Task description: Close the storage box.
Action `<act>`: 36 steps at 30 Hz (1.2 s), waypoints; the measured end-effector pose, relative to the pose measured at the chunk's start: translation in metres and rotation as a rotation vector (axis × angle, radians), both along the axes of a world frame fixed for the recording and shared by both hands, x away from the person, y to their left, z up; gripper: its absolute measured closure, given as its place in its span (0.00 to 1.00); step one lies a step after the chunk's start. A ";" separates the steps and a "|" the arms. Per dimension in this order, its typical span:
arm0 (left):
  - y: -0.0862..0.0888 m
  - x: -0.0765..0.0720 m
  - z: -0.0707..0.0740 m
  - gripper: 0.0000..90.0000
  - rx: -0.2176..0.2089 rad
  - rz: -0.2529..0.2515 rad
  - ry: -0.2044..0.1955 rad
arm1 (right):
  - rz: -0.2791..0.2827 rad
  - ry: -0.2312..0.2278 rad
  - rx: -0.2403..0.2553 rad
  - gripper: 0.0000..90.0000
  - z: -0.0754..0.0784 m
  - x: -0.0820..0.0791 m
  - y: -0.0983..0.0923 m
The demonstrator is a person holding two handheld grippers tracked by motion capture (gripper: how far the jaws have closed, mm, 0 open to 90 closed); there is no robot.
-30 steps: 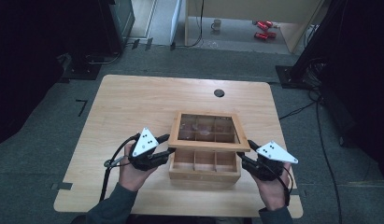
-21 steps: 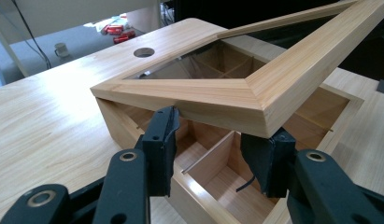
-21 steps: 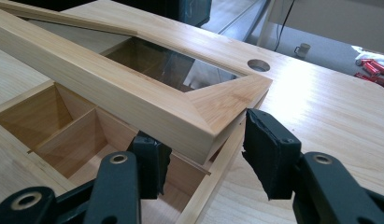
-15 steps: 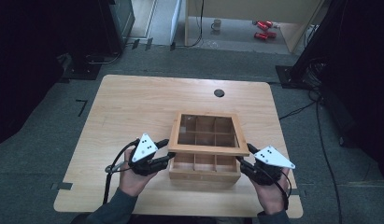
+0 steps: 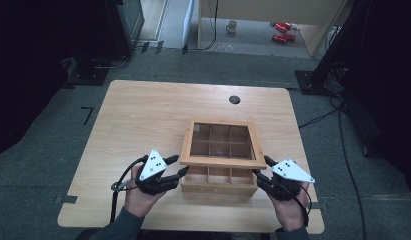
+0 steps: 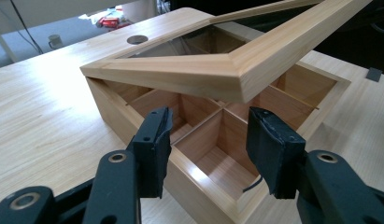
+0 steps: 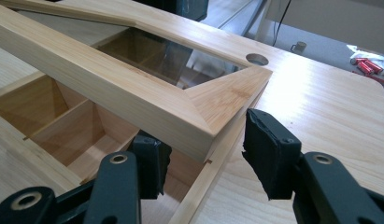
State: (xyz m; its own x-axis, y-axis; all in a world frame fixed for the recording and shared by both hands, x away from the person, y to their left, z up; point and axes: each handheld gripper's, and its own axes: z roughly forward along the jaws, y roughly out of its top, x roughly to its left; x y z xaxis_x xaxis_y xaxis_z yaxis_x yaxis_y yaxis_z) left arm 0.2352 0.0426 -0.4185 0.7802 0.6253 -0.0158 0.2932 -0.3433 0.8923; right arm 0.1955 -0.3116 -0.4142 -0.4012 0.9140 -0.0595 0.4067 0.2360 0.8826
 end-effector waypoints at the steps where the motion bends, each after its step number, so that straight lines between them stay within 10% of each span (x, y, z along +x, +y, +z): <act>1: 0.000 -0.001 0.000 0.55 -0.001 -0.004 0.000 | 0.001 0.004 0.003 0.57 -0.002 -0.001 0.000; 36: -0.003 -0.016 -0.022 0.57 0.016 -0.007 0.030 | 0.015 0.075 0.016 0.55 -0.030 -0.020 -0.005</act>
